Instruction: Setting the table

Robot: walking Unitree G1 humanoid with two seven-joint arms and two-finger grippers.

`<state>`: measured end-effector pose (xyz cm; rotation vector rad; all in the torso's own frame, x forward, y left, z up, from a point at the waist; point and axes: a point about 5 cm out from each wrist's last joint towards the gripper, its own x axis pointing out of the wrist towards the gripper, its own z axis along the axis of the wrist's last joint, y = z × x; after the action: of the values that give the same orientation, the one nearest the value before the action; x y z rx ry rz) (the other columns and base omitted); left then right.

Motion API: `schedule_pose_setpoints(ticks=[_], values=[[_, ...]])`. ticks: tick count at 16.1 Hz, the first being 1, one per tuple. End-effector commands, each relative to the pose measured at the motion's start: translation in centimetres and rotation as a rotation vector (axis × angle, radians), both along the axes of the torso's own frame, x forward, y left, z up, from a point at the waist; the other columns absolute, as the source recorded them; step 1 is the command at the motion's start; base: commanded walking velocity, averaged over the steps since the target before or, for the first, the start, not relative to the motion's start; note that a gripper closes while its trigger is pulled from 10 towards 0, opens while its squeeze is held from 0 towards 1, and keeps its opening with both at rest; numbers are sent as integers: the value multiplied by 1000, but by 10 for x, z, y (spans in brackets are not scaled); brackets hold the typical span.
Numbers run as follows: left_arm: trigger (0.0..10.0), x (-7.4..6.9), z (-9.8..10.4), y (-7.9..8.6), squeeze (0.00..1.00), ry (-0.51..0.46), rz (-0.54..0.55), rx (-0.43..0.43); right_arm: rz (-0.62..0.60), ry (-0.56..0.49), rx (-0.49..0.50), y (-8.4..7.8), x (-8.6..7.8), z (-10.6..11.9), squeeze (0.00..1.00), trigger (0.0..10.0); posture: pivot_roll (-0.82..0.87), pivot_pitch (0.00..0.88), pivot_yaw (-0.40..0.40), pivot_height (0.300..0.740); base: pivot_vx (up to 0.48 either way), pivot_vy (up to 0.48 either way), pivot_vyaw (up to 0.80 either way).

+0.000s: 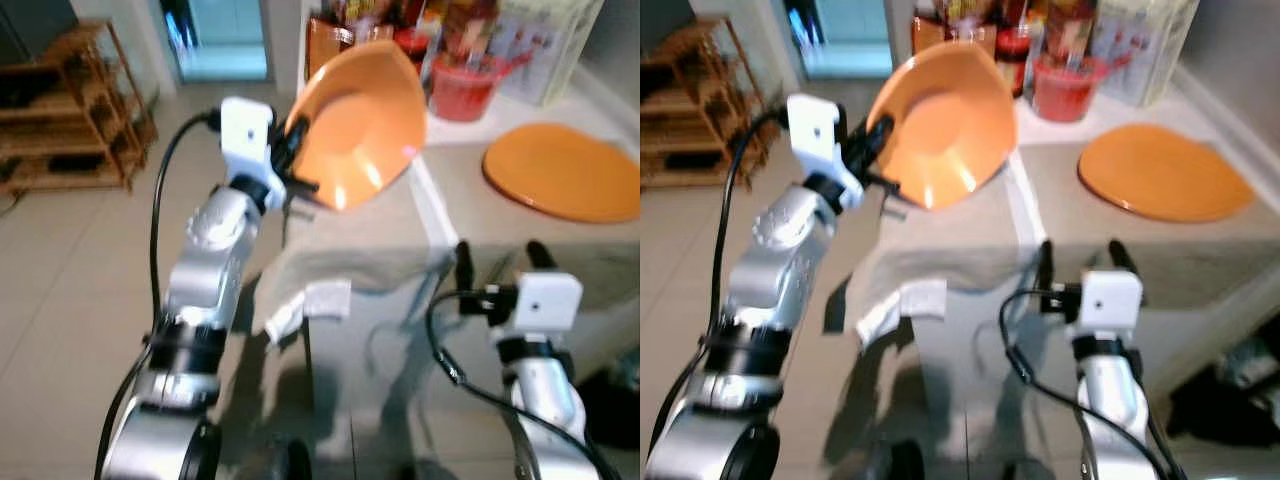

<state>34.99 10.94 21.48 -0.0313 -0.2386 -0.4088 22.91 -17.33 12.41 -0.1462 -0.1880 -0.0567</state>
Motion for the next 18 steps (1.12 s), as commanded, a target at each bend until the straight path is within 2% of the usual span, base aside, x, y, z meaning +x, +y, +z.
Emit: schedule_pose_setpoints(ticks=[1, 4, 6, 7, 12, 13, 18], values=[[0, -1, 12, -8, 416, -47, -40, 0, 1, 18, 16, 0, -2, -3, 0, 10000, -144, 5, 67, 727, 0, 0, 0], [0, -3, 14, -11, 412, -56, -52, -8, 6, 25, 20, -1, -2, -4, 0, 10000, -144, 5, 67, 727, 0, 0, 0], [0, -6, 16, -12, 502, -67, -60, -15, 7, 32, 21, -2, -3, -5, 0, 10000, -144, 4, 64, 727, 0, -240, 0], [0, -8, 17, -13, 627, -69, -67, -25, 8, 36, 21, -2, -3, -6, 0, 10000, -144, 4, 64, 727, 0, -480, 0], [0, -16, 16, -20, 612, -71, -110, -46, 8, 50, 25, -3, -2, -8, 0, 10000, -141, 5, 65, 727, 0, -480, 0], [0, -16, 15, -21, 0, -64, -115, -44, 9, 51, 22, -3, -1, -8, 0, 10000, -141, 2, 63, 727, 0, -480, 0], [0, -18, 13, -21, 0, -48, -121, -62, 14, 57, 14, -4, 0, -9, 0, 10000, -140, 0, 61, 727, 0, -480, 0]])
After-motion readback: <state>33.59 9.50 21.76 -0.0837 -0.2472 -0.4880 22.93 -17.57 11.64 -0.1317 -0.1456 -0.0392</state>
